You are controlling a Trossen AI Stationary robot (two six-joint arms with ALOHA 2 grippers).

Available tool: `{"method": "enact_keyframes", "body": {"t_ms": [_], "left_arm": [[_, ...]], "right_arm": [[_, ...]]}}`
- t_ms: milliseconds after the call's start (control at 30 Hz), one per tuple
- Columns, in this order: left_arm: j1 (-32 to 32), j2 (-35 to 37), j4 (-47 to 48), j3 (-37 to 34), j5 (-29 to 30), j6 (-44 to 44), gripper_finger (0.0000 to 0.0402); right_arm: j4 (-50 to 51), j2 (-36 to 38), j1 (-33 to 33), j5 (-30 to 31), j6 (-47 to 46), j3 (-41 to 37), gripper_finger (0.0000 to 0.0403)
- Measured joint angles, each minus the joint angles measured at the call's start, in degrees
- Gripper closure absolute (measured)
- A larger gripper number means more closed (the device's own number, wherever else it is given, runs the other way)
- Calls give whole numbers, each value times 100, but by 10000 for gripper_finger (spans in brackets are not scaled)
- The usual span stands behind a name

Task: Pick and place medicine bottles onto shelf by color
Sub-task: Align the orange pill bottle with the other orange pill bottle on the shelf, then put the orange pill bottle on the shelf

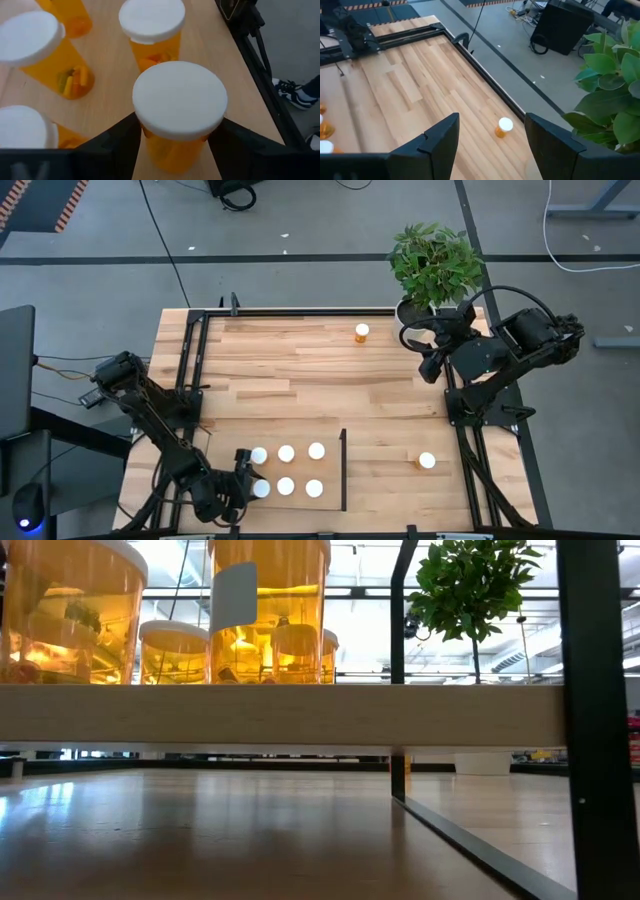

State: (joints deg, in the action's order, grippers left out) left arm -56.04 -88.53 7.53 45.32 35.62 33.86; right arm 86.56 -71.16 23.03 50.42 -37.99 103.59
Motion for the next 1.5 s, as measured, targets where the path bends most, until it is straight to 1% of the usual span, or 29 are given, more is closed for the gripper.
{"method": "enact_keyframes", "body": {"t_ms": [200, 367, 567, 800, 1100, 1200, 1500], "left_arm": [[-4, 0, 0, 0, -2, -1, 149], [-4, 26, 1, 0, -2, -2, 137], [-4, 46, 37, 24, 2, -1, 138], [-4, 57, 574, 504, 11, -332, 138], [17, 57, 1359, 1005, 11, -373, 138], [43, 57, 1581, 1059, 8, -370, 139], [187, 57, 1655, 1062, 4, -410, 141]], "right_arm": [[0, 0, 0, -93, 3, 0, 170], [0, 0, 0, -120, 4, 0, 170], [0, 0, 0, -172, 0, 0, 170], [-2, 0, 0, -252, -37, 0, 170], [-13, 1, 0, -252, -38, 0, 170], [-13, 0, 2, -254, -39, 0, 170], [-15, 2, 4, -527, -40, 0, 170]]}}
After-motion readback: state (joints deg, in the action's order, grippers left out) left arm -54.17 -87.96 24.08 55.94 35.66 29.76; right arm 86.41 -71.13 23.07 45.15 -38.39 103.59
